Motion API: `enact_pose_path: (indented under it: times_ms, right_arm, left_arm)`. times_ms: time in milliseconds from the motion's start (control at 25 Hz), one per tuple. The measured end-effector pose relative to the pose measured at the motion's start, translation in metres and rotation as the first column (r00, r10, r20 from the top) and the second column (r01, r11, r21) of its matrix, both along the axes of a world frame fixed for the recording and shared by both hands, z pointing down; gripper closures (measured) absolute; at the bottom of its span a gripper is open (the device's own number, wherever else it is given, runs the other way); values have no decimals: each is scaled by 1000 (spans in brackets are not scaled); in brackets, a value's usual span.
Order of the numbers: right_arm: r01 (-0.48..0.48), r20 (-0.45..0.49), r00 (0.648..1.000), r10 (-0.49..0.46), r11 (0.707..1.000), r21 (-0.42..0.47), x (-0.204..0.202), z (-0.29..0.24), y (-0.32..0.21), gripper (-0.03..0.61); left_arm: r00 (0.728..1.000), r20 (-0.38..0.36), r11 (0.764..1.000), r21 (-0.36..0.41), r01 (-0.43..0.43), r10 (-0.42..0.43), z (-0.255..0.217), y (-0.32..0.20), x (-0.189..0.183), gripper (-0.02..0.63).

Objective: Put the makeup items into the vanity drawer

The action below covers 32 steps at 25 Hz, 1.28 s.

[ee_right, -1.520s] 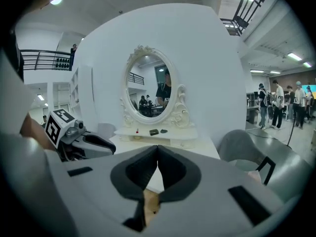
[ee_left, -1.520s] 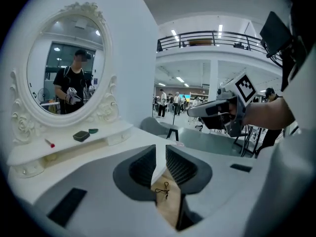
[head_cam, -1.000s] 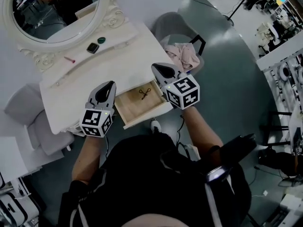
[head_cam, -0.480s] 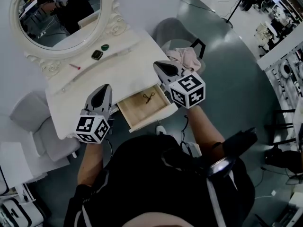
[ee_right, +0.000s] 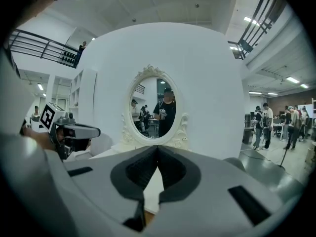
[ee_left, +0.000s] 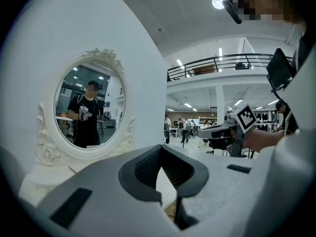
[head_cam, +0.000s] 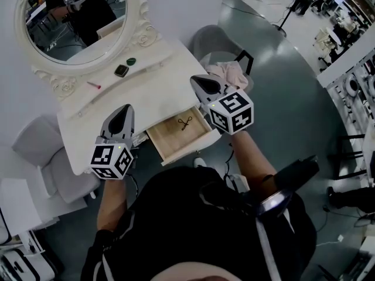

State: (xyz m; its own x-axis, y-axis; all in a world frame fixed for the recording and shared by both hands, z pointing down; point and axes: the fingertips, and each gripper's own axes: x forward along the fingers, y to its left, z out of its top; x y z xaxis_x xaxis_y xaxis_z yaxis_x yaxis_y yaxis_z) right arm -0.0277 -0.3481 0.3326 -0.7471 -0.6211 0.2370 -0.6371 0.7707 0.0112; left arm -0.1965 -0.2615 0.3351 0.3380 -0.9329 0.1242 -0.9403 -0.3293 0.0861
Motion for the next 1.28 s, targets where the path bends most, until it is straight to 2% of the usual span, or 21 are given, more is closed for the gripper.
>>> enact_pose_path:
  times_ms: [280, 560, 760, 1000, 1280]
  right_arm:
    - [-10, -8, 1000, 10, 1000, 17, -1, -7, 0, 574]
    - [-15, -24, 1000, 16, 1000, 20, -2, -7, 0, 575]
    - [-18, -30, 999, 18, 1000, 26, -2, -6, 0, 575]
    - [-14, -34, 999, 15, 999, 32, -5, -7, -2, 575]
    - [-16, -53, 998, 18, 999, 43, -5, -6, -4, 574]
  left_arm:
    - [999, 36, 999, 12, 33, -33, -5, -2, -7, 609]
    - [997, -13, 997, -29, 69, -70, 0, -3, -20, 609]
    - [998, 32, 999, 7, 47, -47, -3, -3, -16, 609]
    - [998, 29, 999, 10, 49, -50, -3, -4, -18, 609]
    - [993, 48, 993, 47, 105, -107, -6, -3, -23, 609]
